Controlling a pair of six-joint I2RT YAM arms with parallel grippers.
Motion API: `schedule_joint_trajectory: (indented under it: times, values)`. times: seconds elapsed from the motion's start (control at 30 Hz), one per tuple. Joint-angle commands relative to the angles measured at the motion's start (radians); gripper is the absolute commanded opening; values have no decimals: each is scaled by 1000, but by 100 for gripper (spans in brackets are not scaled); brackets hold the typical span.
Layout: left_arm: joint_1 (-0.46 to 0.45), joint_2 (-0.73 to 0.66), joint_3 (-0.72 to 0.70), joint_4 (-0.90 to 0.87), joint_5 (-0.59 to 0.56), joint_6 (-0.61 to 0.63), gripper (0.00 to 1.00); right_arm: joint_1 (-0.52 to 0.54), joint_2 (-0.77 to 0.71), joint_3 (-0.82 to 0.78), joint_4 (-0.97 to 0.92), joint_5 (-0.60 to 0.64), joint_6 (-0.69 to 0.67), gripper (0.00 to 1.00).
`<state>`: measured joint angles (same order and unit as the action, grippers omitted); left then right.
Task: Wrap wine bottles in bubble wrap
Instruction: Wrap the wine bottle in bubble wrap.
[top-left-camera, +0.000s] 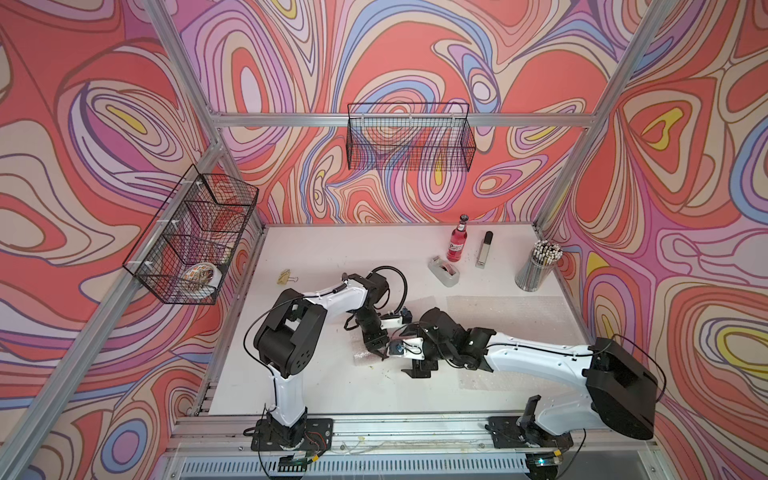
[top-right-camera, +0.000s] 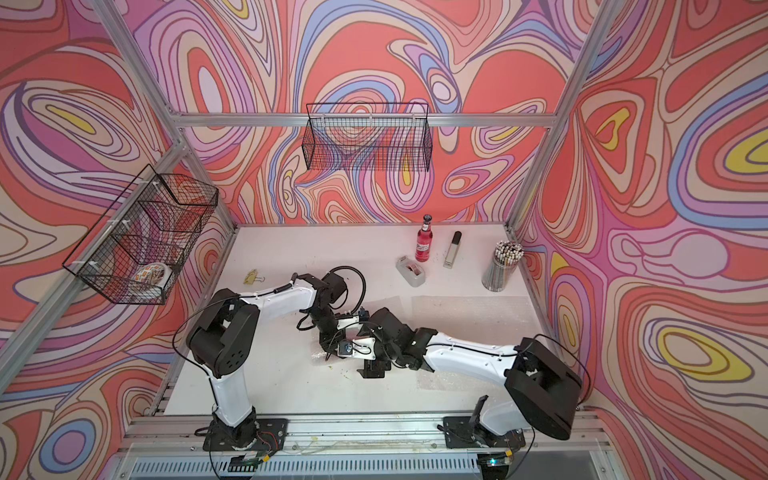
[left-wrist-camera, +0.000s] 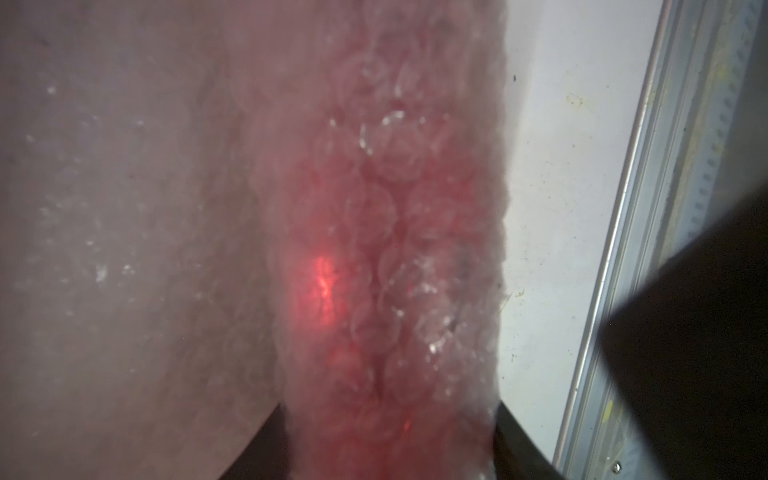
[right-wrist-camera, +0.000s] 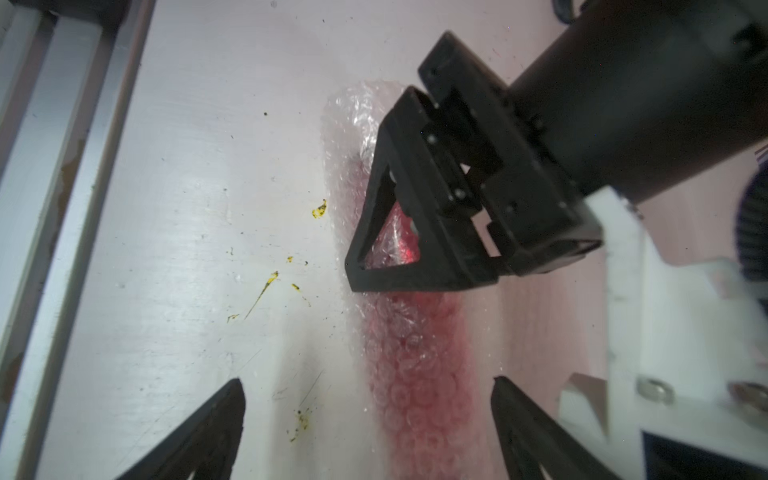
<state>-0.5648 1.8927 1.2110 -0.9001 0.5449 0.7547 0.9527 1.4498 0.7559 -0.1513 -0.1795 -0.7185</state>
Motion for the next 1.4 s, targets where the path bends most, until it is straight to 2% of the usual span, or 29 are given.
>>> schedule_joint_trajectory:
  times: [0.0,0.13,0.37,0.47,0.67,0.83,1.03,1.13,1.27,1.37]
  values:
    - [1,40,-1,-86,44,5,54,14,51,27,68,78,-97,93]
    - [9,43,10,-94,71,0,55,22,113,17,130,182,-150,92]
    - [18,55,27,-105,85,-8,56,45,203,7,227,290,-234,86]
    - [23,53,27,-105,86,-9,57,45,217,10,238,305,-252,81]
    - [29,36,24,-95,89,-12,60,57,234,19,247,299,-247,63]
    - [31,4,30,-94,80,-12,74,57,229,66,144,239,-185,51]
    - [31,-161,-14,-44,0,-12,83,55,242,111,31,134,-77,47]
    - [34,-249,-31,-71,-88,-43,88,44,250,130,-6,44,-17,47]
    - [59,-398,-89,-114,-271,-84,90,5,296,182,-73,-93,46,47]
    - [81,-531,-131,-162,-343,-135,91,-42,353,251,-161,-227,74,47]
